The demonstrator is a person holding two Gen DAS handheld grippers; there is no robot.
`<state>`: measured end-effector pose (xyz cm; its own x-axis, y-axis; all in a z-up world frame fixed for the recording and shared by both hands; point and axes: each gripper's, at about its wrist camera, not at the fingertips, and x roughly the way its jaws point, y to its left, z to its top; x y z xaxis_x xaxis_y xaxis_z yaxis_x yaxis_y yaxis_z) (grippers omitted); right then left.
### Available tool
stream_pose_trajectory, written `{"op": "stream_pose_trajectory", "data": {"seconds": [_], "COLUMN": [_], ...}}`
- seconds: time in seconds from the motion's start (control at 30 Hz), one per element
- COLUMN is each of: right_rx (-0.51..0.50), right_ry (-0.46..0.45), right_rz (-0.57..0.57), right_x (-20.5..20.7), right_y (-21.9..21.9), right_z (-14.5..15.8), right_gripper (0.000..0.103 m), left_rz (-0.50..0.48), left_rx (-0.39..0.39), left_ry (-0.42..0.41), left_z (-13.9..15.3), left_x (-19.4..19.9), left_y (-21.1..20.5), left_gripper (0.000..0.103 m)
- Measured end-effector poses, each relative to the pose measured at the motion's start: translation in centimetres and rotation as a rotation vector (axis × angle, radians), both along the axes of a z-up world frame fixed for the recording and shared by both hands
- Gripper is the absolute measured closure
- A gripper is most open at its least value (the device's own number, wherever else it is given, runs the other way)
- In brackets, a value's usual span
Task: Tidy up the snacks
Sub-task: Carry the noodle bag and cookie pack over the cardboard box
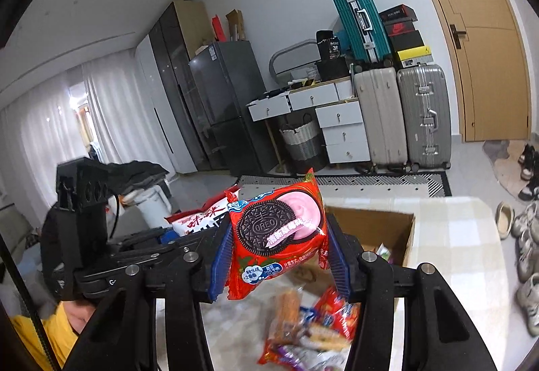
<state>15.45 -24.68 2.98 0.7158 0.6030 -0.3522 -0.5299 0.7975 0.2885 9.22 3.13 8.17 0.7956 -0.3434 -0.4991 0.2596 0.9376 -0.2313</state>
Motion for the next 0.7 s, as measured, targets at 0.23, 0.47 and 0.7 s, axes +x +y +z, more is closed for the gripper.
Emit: {"op": "stream_pose_trajectory", "data": {"seconds": [0.23,0.47,0.7], "right_rx": [-0.037,-0.051,-0.066], "right_ry": [0.070,0.120,0.158], "right_rz": [-0.044,-0.069,-0.081], "right_x": [5.2,10.1,14.3], "right_y": [0.2,0.2,0.2], "right_z": [-1.3,-3.3,-5.2], "right_gripper": [0.052,0.052,0.052], "left_rz": [-0.013,-0.006,-0.014], "left_rx": [0.001,0.028,0.031], "left_ry": [0.012,0.071,0.131], "left_z": [1.3,-0.1,-3.0], "left_x": [5.8,12.8,19.6], "left_y": [-1.1,-2.2,-3.2], "left_gripper": [0.072,0.072,0.072]}}
